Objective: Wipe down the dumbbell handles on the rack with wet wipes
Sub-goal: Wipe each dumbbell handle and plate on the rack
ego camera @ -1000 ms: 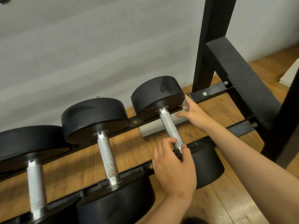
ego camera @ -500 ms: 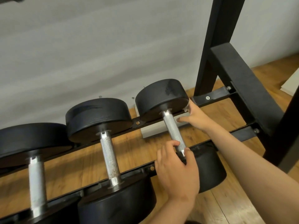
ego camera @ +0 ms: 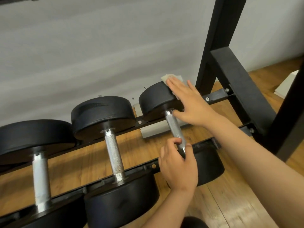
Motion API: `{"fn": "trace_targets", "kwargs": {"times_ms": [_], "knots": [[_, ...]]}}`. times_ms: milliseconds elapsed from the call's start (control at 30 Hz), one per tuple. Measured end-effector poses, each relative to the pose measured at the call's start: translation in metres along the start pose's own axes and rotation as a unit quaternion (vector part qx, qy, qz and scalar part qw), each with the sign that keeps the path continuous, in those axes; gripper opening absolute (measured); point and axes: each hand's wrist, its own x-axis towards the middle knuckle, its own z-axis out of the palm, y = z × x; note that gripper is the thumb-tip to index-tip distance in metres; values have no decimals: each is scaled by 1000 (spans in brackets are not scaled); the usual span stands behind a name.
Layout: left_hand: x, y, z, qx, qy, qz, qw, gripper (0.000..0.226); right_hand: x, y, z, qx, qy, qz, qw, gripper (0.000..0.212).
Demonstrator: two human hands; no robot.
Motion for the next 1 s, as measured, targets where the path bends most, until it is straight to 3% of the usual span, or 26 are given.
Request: {"fn": "trace_targets", "kwargs": {"times_ms": [67,167,267,333,433,533,600,767,1000], "knots": [[0,0,-1,-26,-7,-17,999,13,4,-6,-1,-16,-4,14,1000,94],[5,3,-8,-95,-42,-74,992,7,-1,-12,0,-62,-11,-29,998,94],[22,14,-21,-220,-104,-129,961,11,3,-14,-6,-69,-30,-10,997,91],[40,23,-38,-206,-112,-31,972,16,9,-20,-4,-31,-33,11,999,88],[70,29,-60,-65,-71,153,983,34,13,-28,2,48,-21,26,998,69],[104,36,-64,24,-84,224,971,66,11,-22,0,149,12,75,986,57],[124,42,-64,63,-121,256,957,72,13,-25,2,227,24,98,969,56],[156,43,-52,143,-150,317,925,58,15,-25,13,410,78,130,900,45],[163,42,-27,160,16,398,903,35,1,-34,-4,437,113,168,876,46]]}}
